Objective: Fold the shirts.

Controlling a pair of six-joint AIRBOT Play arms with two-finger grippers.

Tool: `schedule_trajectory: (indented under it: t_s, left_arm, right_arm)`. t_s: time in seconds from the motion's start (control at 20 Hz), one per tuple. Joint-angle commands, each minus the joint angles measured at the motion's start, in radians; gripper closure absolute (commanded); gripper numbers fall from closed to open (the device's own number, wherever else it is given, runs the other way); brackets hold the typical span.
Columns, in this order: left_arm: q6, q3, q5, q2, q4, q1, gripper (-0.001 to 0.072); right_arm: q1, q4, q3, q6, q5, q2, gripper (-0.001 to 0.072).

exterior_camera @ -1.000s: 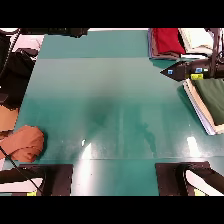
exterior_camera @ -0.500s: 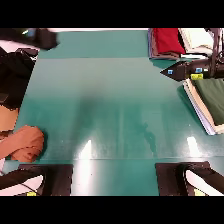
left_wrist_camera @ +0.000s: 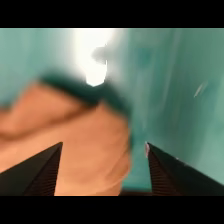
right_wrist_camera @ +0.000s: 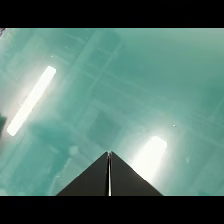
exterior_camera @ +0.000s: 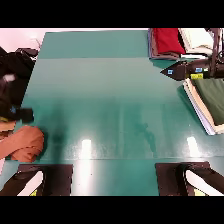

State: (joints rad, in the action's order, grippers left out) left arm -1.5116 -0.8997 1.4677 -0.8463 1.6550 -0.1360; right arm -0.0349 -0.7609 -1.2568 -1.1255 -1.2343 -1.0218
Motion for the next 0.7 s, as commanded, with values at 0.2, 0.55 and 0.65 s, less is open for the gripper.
schedule_trajectory:
  t_s: [0.2,0.55,0.65]
  left_arm:
    - [-0.069,0.325,-0.098,0.028,0.064,-0.039,0.0460]
    - [-0.059,-0.264,-0.067,0.029,0.027,0.119,0.0683]
    - [-0.056,-0.455,-0.118,0.028,0.027,0.252,0.0683]
  right_arm:
    - [0.000,0.002,0.000,0.000,0.002,0.000,0.0694]
    - [0.000,0.009,-0.099,-0.005,0.033,0.000,0.0694]
    - [0.000,0.008,-0.185,-0.012,0.048,0.000,0.0693]
